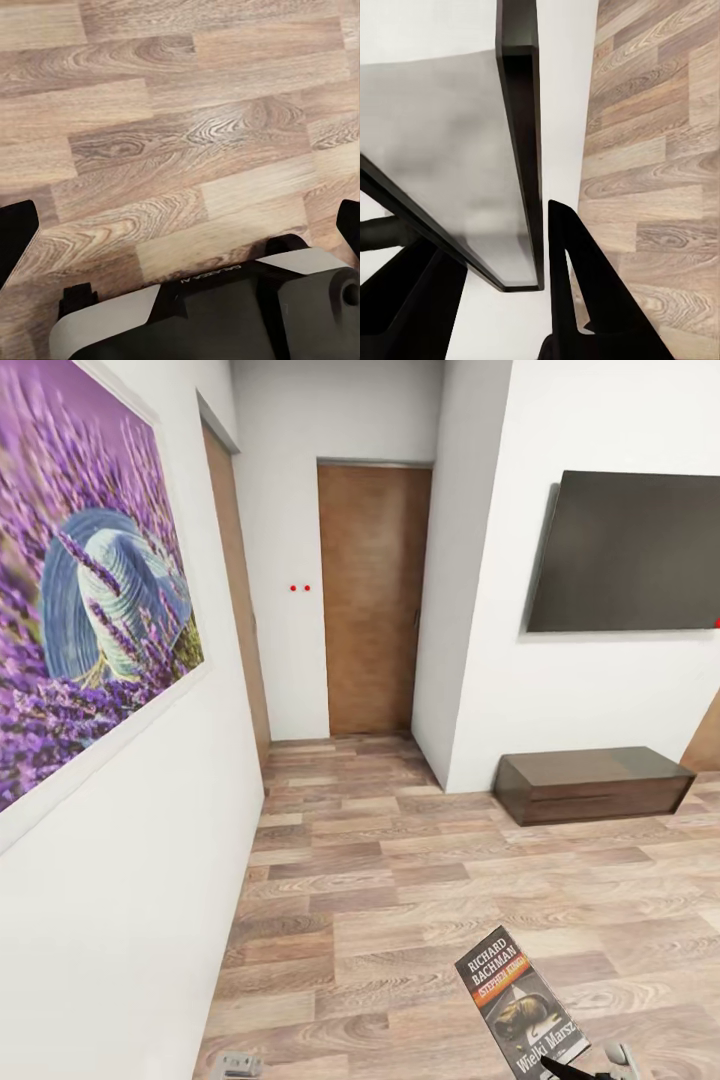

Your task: In the bedroom, move the book from the bed onto either nightstand, and place the two sandals side by side next to the bed.

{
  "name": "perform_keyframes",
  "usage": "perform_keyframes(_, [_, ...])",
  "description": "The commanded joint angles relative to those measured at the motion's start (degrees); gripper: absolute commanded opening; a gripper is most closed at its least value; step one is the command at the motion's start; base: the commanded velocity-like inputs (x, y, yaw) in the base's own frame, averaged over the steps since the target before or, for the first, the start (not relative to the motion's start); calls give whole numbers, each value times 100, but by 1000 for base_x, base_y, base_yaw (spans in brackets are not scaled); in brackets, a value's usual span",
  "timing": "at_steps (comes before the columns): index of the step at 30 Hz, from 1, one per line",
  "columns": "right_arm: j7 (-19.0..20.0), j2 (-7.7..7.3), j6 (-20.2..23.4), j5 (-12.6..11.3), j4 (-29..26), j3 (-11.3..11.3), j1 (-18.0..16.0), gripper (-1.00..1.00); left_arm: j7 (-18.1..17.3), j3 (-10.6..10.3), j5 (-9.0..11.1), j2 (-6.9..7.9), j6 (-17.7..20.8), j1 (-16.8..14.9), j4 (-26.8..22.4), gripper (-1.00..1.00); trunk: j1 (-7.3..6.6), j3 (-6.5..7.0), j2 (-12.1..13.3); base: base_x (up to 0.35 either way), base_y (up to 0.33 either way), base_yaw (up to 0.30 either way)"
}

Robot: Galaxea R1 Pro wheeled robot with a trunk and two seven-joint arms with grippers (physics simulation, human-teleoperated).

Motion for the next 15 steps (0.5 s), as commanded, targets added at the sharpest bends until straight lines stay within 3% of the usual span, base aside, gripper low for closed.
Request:
perform_keyframes(1, [13, -2, 35, -65, -2, 30, -6, -100, -18, -48, 45, 1, -14, -4, 4, 100, 6, -11, -10, 329, 0, 0])
perform_keyframes(15, [13, 2, 34, -64, -2, 30, -4, -100, -18, -48, 45, 1, -14, -5, 4, 100, 6, -11, -10, 329, 0, 0])
